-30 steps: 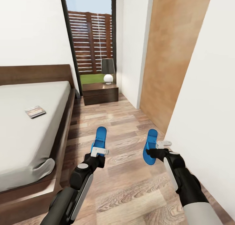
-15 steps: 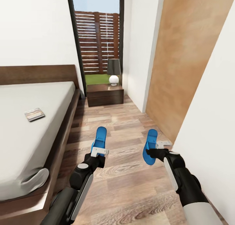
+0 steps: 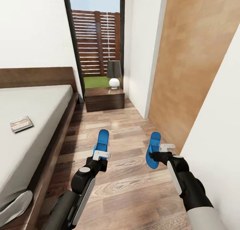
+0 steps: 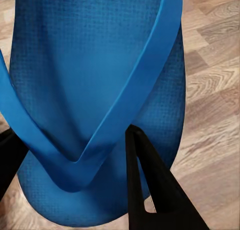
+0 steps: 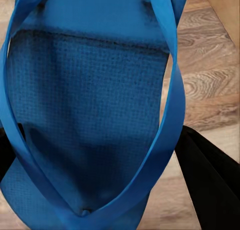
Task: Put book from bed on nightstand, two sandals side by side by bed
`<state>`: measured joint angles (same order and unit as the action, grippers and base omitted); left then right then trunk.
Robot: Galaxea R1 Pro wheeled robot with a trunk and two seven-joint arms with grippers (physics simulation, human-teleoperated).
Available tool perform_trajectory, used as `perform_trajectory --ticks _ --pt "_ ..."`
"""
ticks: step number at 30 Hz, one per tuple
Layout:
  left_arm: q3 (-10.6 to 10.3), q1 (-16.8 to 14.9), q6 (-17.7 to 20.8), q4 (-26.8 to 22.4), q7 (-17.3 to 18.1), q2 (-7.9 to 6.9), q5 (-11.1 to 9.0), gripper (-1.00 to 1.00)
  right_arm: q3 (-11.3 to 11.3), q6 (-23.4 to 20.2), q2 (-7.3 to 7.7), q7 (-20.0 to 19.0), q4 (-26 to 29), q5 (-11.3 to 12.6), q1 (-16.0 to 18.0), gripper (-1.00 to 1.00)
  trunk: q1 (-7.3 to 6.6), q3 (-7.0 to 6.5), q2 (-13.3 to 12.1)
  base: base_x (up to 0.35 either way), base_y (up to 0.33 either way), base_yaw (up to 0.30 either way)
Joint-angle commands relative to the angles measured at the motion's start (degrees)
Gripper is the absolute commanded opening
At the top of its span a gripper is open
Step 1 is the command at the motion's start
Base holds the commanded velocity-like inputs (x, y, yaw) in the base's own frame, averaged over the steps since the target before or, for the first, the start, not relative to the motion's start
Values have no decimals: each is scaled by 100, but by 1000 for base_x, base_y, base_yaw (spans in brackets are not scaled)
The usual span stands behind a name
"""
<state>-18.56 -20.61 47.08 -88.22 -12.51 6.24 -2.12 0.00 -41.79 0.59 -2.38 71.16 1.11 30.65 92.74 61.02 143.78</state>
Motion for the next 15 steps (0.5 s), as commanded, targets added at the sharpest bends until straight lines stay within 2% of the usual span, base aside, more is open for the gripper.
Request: perform_trajectory --ticks 1,15 --pt "-7 -4 29 -5 -49 0 -13 -100 4 -30 2 -1 4 7 3 -100 2 6 2 316 -122 0" --pt "1 -4 26 -3 -49 0 -16 -100 9 -40 -2 37 -3 21 3 -100 2 6 2 316 -123 0"
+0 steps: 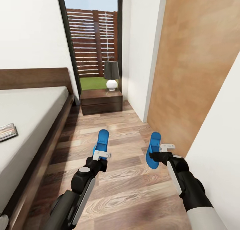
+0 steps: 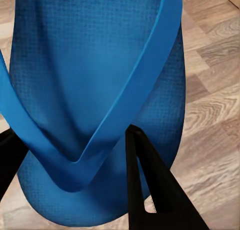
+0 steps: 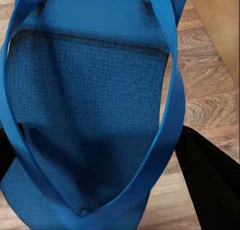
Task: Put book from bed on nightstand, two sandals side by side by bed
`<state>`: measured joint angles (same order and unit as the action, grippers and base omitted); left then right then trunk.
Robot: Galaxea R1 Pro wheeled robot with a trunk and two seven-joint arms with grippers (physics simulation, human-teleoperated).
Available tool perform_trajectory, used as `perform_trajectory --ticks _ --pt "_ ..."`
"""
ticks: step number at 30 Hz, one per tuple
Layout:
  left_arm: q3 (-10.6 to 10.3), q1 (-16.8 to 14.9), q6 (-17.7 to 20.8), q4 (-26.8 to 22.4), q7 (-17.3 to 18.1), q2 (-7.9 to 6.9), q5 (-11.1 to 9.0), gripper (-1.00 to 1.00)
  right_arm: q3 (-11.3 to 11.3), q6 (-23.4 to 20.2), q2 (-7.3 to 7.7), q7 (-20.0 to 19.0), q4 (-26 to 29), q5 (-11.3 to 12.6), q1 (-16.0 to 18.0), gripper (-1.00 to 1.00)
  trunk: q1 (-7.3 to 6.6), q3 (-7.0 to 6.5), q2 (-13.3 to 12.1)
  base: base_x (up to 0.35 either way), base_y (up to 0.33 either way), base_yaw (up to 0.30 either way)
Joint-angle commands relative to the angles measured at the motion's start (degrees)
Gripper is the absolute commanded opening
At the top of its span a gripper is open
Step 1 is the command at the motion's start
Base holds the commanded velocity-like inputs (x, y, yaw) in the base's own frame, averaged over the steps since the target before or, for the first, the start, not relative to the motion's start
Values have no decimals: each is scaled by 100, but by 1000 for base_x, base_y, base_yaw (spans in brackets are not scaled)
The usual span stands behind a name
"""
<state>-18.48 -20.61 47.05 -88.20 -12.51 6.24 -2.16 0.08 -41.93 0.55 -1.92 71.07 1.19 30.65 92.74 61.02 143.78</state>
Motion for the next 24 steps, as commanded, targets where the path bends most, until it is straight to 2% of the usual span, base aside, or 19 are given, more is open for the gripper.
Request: perform_trajectory --ticks 1,13,24 --pt "-7 -4 27 -7 -50 -3 -12 -100 1 -26 4 -6 15 8 3 -100 2 6 2 316 -123 0" --pt "50 -4 24 -13 -50 -17 -4 -100 -7 -42 11 -10 124 -6 -31 -100 2 6 2 316 -123 17" --pt "4 -4 17 -8 -50 -18 -12 -100 -9 -43 9 -10 126 -13 -32 -100 2 6 2 332 -29 244"
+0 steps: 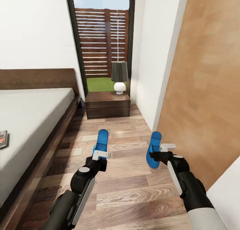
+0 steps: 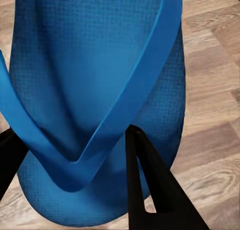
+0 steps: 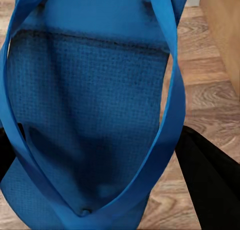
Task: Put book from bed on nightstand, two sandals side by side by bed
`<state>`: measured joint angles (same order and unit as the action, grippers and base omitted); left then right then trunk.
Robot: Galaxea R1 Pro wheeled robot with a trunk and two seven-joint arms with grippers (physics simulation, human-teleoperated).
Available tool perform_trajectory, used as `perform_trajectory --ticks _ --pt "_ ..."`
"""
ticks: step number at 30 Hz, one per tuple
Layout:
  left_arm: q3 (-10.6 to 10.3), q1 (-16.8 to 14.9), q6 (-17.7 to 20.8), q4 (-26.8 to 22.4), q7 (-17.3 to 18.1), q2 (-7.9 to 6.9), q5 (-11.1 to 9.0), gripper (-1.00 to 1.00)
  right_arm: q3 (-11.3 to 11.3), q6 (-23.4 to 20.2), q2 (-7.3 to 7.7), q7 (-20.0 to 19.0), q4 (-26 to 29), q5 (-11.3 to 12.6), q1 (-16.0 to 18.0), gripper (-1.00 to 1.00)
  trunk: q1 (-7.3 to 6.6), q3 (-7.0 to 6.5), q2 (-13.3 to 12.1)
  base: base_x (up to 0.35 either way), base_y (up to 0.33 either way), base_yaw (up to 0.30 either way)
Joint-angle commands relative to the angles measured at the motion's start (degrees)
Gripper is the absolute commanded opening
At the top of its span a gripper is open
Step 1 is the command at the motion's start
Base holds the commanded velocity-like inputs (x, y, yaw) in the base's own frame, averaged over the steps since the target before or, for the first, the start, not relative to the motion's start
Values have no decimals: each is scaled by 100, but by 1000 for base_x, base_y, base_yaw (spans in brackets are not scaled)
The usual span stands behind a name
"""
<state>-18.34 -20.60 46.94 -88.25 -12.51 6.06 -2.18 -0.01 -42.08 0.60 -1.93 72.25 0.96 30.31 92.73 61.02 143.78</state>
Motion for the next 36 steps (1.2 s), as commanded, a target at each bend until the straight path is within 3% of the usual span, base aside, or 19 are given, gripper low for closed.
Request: perform_trajectory --ticks 1,13,36 --pt "-9 -5 27 -3 -50 0 -11 -100 0 -28 3 -10 9 9 2 -100 2 5 2 337 0 268" --pt "-16 -5 27 -2 -50 6 -2 -100 -6 -28 3 -10 9 7 2 -100 2 5 2 337 -24 268" --pt "-29 -5 26 0 -50 9 -1 -100 -8 -29 7 -10 9 0 2 -100 2 5 2 307 -192 268"
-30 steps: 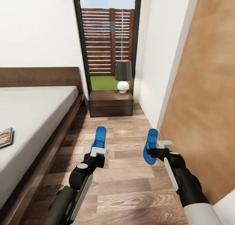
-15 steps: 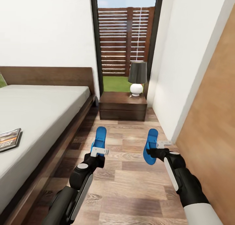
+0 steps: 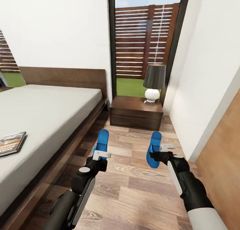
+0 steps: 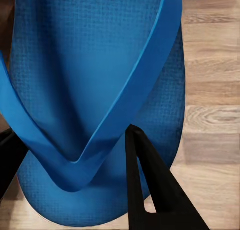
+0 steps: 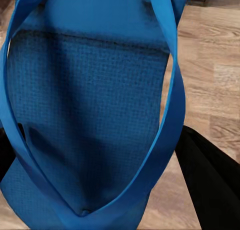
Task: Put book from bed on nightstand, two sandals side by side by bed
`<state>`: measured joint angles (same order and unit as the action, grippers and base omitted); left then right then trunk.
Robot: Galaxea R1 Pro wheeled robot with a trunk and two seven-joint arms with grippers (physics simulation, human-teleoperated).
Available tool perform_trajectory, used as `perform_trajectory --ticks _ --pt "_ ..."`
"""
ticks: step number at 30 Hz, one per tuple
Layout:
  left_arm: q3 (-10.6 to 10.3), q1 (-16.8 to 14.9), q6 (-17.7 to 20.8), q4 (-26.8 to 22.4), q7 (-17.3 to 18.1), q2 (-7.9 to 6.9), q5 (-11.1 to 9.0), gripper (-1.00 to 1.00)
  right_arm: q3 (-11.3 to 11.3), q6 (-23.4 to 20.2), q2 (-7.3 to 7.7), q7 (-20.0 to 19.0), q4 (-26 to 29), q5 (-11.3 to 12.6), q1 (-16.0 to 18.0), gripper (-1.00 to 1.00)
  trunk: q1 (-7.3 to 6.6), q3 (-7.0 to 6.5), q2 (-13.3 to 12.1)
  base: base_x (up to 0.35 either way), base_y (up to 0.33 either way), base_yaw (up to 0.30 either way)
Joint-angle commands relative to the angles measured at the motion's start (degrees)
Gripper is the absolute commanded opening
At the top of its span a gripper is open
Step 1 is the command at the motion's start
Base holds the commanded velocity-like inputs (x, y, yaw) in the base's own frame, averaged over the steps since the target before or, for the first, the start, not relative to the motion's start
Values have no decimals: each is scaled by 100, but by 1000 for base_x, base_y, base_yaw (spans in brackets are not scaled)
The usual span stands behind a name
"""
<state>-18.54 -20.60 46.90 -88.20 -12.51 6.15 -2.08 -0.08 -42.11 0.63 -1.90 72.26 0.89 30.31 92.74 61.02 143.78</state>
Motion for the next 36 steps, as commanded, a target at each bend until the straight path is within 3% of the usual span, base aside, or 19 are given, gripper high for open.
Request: perform_trajectory --ticks 1,28,32,33,34,36 --pt "-9 -5 30 -4 -49 1 -11 -100 -1 -26 2 -12 7 7 1 -100 2 6 2 290 -218 268" --pt "-9 -6 30 15 -52 1 -27 -100 1 -26 5 -12 -26 7 1 -100 2 6 2 286 -223 268" --pt "1 2 -249 740 -65 -25 -40 -100 15 126 7 -29 -350 -5 -237 -100 2 6 2 285 -223 268" --pt "7 2 -480 1051 -66 -31 -32 -100 16 230 8 -32 -426 -4 -310 -100 2 6 2 285 -224 268" --pt "35 3 -1082 1691 -68 -45 -22 -100 16 516 8 -44 -581 -3 -459 -100 2 6 2 283 -224 268" --pt "51 3 -1584 2269 -68 -54 -31 -100 17 789 8 -44 -782 -2 -588 -100 2 6 2 277 -226 269"
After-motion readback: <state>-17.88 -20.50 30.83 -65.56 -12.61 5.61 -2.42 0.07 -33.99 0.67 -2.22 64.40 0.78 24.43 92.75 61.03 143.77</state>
